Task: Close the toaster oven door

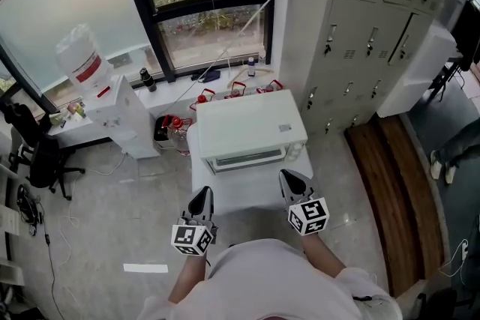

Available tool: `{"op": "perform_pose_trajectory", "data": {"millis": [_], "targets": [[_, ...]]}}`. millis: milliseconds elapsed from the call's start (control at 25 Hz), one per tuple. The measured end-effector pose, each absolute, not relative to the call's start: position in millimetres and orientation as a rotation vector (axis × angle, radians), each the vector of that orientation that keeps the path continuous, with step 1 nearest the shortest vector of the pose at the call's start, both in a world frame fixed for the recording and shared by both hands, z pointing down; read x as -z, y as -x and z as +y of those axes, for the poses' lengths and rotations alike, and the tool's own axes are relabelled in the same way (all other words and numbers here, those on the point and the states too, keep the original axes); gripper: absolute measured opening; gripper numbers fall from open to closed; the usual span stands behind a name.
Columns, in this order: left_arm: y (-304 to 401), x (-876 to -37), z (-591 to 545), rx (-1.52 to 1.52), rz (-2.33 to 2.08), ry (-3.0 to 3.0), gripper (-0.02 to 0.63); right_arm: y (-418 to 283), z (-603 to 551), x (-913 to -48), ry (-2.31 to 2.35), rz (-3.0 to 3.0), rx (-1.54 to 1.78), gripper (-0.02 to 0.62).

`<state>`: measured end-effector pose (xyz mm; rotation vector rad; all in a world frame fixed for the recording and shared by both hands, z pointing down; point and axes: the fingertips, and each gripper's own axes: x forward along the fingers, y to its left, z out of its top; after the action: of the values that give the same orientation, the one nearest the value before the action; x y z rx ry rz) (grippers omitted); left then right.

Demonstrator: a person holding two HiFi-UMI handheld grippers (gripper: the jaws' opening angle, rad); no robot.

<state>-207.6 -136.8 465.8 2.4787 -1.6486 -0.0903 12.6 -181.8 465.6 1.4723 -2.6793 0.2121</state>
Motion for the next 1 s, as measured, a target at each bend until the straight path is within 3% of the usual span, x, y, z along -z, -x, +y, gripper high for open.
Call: {"op": "perform_pose_trajectory", "data": {"millis": [1000], "targets": [[218, -467, -129, 0.049, -1.681, -2.494, 0.021, -7, -174, -475, -1.414, -2.708, -0.237, 0.006]]}}
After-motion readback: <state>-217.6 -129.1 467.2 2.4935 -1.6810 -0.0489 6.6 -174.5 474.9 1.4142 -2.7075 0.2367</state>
